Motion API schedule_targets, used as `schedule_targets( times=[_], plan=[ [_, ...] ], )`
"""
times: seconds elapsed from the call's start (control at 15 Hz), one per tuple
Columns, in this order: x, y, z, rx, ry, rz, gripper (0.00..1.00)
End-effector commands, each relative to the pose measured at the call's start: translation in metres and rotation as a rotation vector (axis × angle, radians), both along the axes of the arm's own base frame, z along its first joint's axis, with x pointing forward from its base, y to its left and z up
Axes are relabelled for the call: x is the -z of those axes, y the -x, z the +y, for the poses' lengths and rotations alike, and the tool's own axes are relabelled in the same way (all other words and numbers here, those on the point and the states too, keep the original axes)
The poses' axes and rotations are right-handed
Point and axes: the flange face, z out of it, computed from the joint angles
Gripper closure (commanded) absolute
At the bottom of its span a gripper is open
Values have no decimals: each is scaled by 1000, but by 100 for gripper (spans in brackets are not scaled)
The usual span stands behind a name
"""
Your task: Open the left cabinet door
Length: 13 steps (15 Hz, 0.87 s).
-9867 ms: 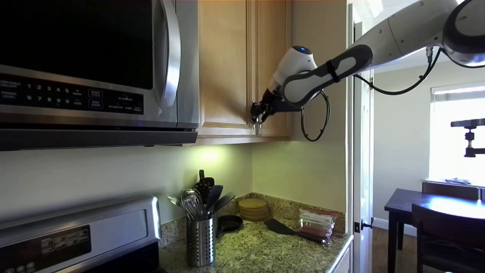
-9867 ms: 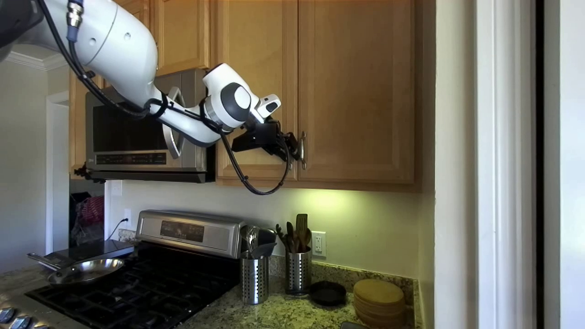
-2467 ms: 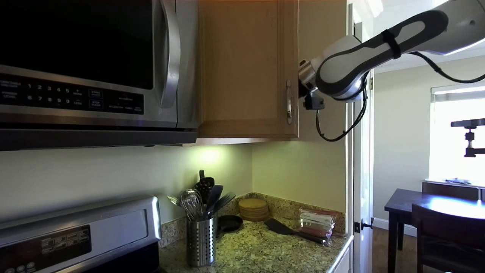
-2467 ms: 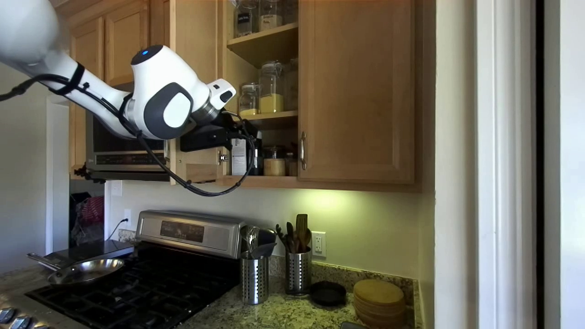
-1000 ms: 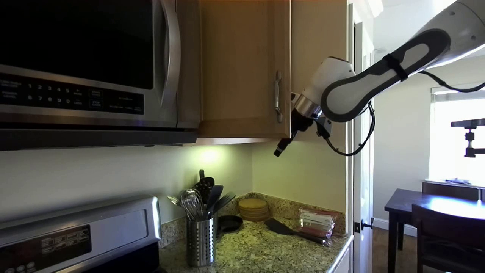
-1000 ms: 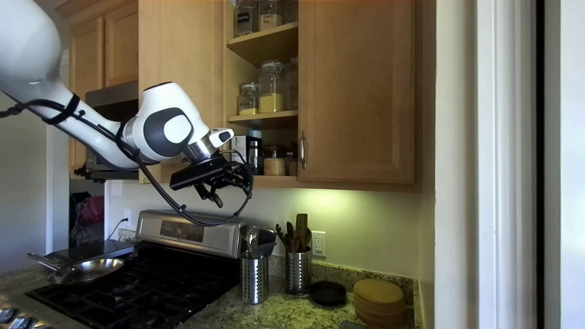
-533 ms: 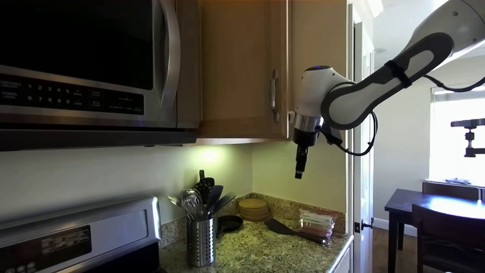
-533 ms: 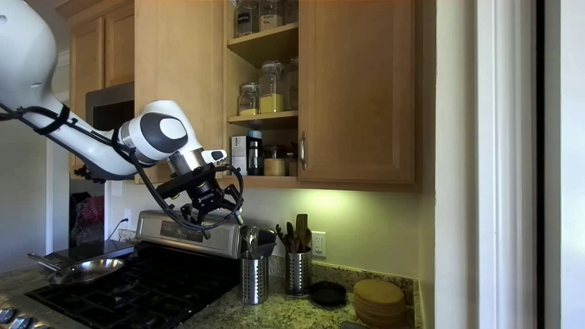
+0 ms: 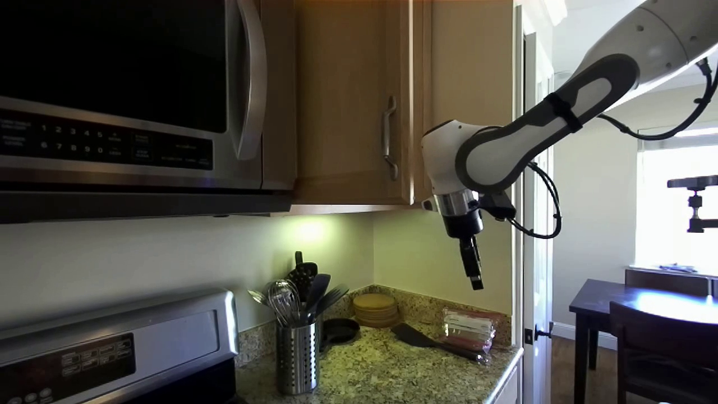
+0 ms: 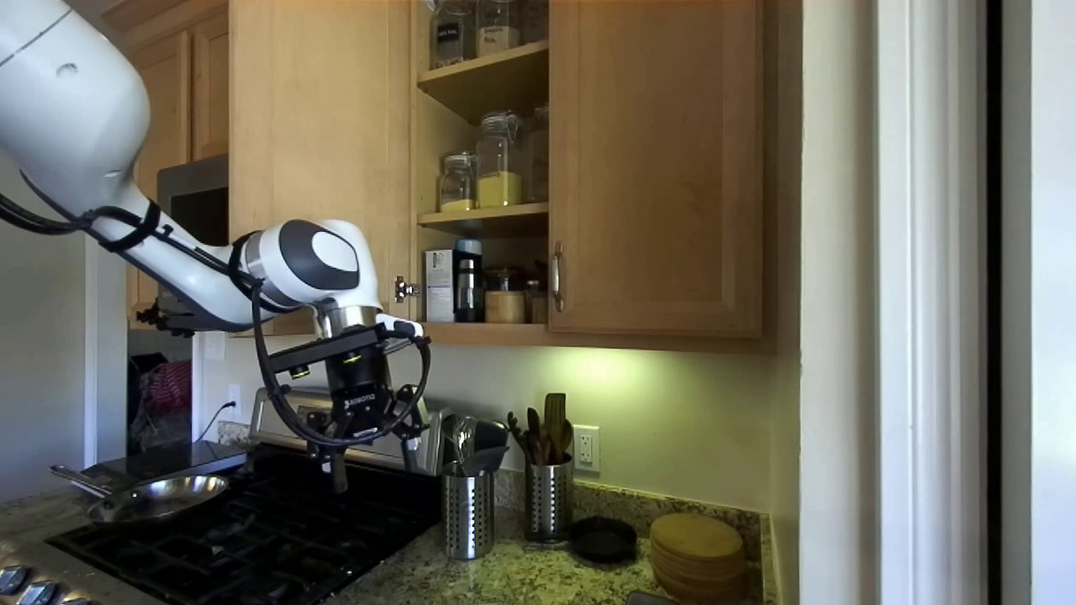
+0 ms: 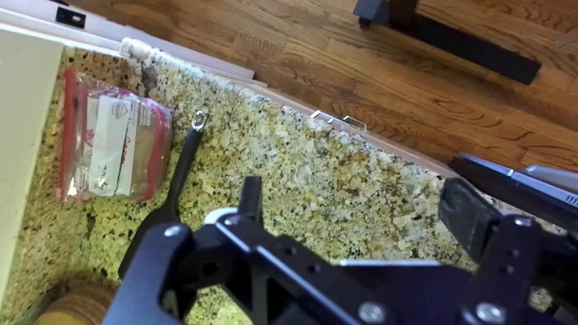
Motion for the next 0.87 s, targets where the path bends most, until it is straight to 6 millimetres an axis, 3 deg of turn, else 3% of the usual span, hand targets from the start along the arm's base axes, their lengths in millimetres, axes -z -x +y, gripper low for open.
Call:
schedule_targets(
  times=[0.0, 0.8],
  plan=[
    [-5, -11, -8, 70, -8, 11, 0],
    [-3, -11, -8, 43, -11, 3, 0]
  ],
)
